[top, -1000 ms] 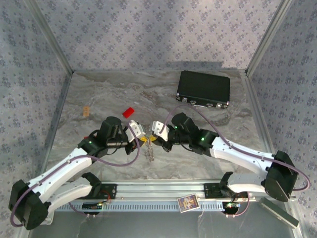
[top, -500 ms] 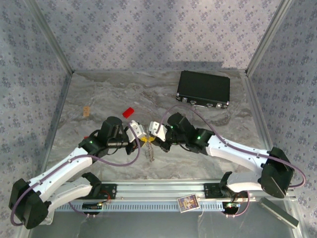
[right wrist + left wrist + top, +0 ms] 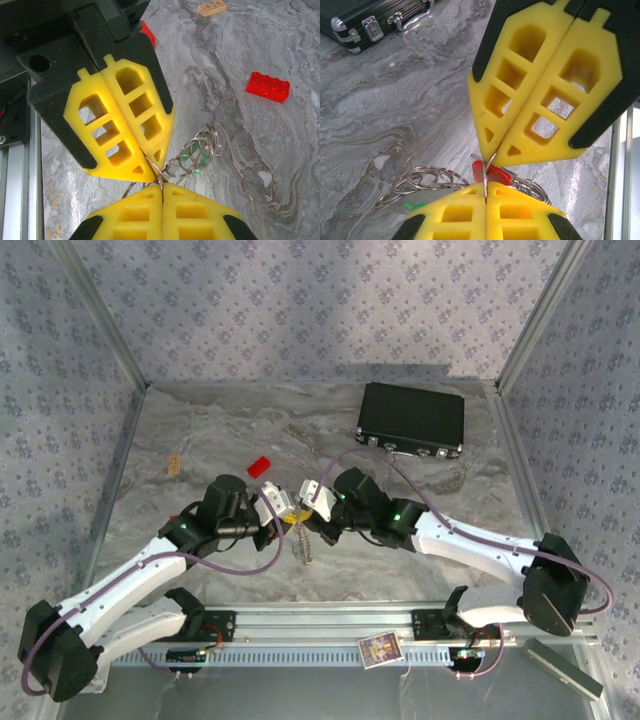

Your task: Put the keys on the keyring

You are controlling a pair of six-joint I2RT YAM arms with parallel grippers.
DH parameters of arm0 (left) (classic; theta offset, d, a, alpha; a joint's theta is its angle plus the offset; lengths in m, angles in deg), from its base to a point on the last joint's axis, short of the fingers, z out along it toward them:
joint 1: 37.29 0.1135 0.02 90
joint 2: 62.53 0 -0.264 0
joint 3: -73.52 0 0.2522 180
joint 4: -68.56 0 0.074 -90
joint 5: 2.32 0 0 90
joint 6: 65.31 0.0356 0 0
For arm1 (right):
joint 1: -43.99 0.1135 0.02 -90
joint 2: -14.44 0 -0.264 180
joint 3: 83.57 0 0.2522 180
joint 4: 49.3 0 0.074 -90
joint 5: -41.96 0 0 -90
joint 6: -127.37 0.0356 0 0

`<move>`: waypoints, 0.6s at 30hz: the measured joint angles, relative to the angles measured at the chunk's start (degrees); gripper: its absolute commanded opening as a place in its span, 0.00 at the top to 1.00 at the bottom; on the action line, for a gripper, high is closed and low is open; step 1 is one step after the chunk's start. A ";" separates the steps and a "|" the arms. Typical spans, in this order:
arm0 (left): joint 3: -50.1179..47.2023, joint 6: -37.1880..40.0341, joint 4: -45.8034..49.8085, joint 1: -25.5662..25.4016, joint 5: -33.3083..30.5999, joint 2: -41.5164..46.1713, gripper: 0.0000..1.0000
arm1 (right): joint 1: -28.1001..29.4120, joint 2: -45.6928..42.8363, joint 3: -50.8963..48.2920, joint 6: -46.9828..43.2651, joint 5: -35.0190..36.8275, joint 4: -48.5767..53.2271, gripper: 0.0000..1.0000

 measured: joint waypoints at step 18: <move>0.00 4.33 -1.46 -3.74 -9.97 0.02 1.00 | 0.28 1.33 -0.07 17.68 4.11 -0.76 1.00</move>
